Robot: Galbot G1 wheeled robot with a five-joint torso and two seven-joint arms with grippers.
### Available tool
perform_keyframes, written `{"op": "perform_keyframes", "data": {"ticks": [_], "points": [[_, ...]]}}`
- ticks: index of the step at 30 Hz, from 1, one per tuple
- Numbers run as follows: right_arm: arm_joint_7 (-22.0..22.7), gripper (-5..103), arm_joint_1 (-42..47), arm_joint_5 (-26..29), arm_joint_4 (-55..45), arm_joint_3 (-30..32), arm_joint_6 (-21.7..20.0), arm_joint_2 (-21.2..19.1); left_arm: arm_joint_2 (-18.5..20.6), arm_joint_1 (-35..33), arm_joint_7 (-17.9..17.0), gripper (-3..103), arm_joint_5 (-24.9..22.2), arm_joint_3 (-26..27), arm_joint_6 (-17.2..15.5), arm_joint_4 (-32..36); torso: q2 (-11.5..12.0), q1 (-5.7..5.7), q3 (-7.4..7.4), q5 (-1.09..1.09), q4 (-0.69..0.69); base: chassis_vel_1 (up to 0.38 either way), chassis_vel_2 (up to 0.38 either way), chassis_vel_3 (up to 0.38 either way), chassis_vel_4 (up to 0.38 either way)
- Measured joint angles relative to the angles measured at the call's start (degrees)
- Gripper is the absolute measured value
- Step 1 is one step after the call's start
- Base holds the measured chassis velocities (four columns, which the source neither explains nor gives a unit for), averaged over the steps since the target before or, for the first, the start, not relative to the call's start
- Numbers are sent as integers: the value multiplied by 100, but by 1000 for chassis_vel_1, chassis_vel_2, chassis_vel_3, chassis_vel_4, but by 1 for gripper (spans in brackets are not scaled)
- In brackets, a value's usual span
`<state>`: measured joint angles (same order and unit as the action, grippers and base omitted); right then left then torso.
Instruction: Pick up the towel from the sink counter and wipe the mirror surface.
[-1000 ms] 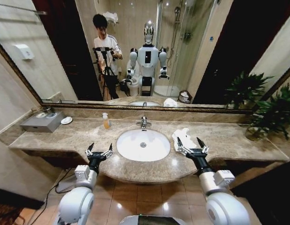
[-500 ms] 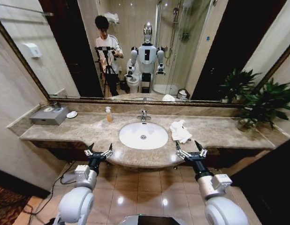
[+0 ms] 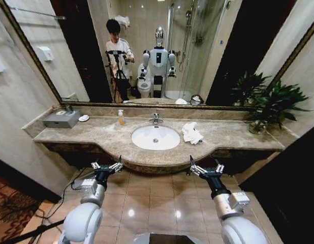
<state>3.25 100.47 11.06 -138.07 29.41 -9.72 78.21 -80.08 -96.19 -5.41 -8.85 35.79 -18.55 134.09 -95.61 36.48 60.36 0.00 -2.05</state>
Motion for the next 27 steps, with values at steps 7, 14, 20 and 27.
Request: {"op": "perform_keyframes", "data": {"ticks": [7,14,20,27], "points": [[-27,100,-51,-23,44,-14,69,59,0,2,0,100,0,0,0,0,3,7,2,0,-1,-20,17,22,-17],[-32,100,-101,36,101,36,221,80,0,0,0,100,0,0,0,0,2,5,2,0,0,-2,8,1,-1],[152,100,-87,28,12,-14,214,65,0,0,0,100,0,0,0,0,2,4,1,0,0,0,0,0,0],[210,100,2,30,-129,-12,76,-44,1,1,0,100,0,0,0,0,2,5,2,0,0,0,0,0,0]]}}
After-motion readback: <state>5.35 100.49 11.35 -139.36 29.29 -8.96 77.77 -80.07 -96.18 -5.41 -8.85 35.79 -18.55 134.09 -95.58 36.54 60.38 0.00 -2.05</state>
